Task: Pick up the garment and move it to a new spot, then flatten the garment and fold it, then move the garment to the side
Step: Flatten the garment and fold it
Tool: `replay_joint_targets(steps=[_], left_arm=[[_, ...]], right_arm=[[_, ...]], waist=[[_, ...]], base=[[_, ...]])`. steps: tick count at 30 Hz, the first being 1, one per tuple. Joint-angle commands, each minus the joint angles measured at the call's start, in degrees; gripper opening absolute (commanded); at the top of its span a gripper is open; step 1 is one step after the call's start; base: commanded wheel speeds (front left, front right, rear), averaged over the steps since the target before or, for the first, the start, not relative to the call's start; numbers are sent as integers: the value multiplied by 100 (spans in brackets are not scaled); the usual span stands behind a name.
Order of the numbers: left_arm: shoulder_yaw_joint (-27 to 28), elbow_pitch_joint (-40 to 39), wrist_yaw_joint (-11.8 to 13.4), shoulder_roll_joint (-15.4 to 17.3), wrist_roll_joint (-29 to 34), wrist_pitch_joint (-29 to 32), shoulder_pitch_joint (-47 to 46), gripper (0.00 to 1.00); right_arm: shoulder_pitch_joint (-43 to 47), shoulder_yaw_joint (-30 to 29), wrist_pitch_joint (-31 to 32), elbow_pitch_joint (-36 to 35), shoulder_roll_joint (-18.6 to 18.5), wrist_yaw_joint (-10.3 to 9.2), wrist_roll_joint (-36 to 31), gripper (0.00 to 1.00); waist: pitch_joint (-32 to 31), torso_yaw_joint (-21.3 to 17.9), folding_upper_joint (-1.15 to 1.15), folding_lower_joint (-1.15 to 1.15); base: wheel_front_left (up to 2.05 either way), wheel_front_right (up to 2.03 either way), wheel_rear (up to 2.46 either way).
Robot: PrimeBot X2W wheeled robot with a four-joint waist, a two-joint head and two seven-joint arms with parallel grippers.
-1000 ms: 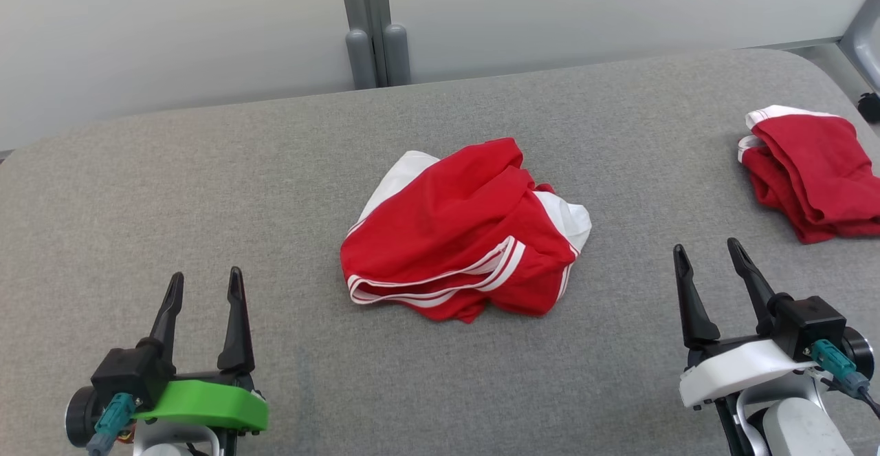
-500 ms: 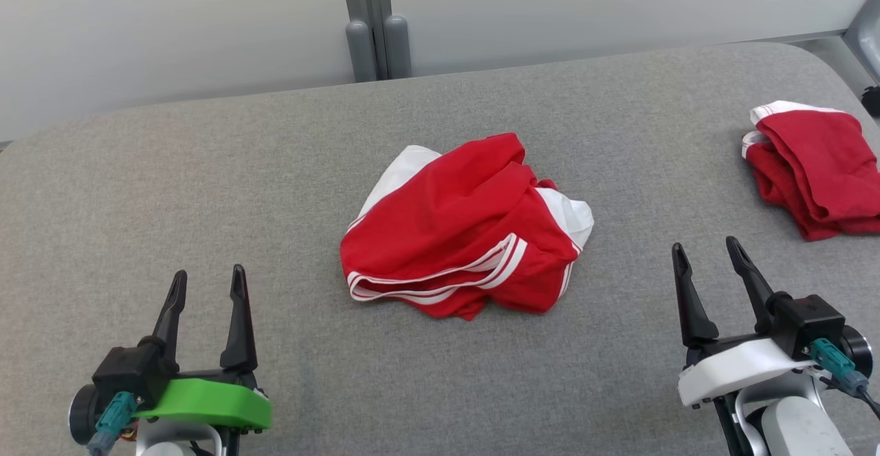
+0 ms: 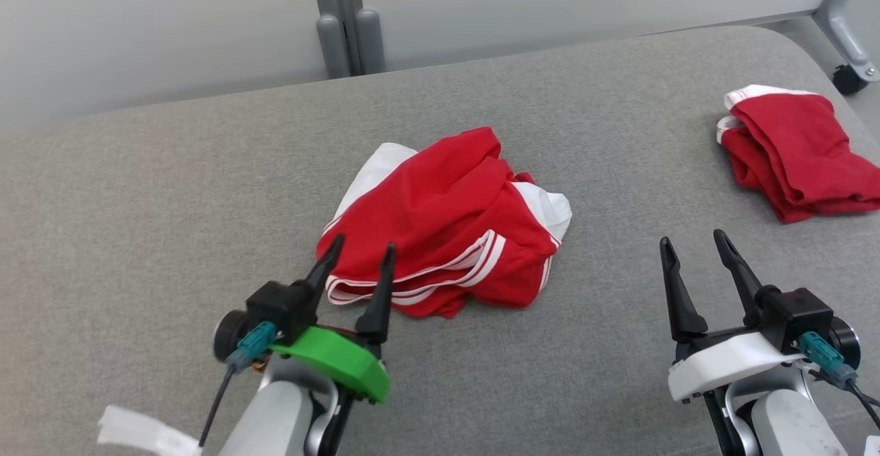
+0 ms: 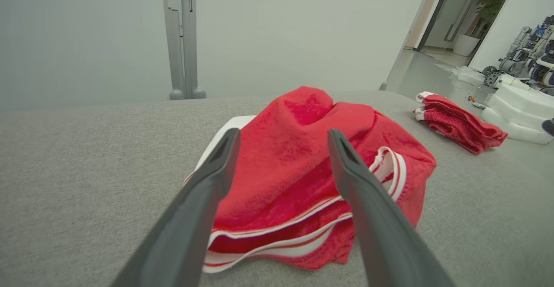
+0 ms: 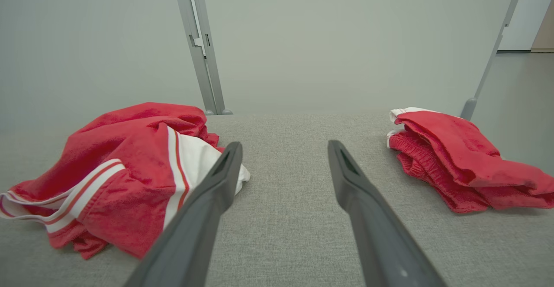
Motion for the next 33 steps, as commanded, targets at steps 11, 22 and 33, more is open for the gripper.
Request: replay_joint_targets(steps=[11,22,33], left_arm=[[-1535,1061,-13,21,-1261,716,-1146,100],[-2012,1716,178,22,-1582,698,-1608,40],[-2076,1698,175,53,-1780,135,-1701,0]], right_arm=[[-156,3,-14,-15,103,-11,39,100],[-170,-83,-14,-56,207,-11,37,100],[-102,-208,-14,-102,201,-11,-26,100]], waist=[[353,-873,0,0],[516,-1183,0,0],[450,-714,0,0]], base=[[0,0,0],[0,0,0],[0,0,0]])
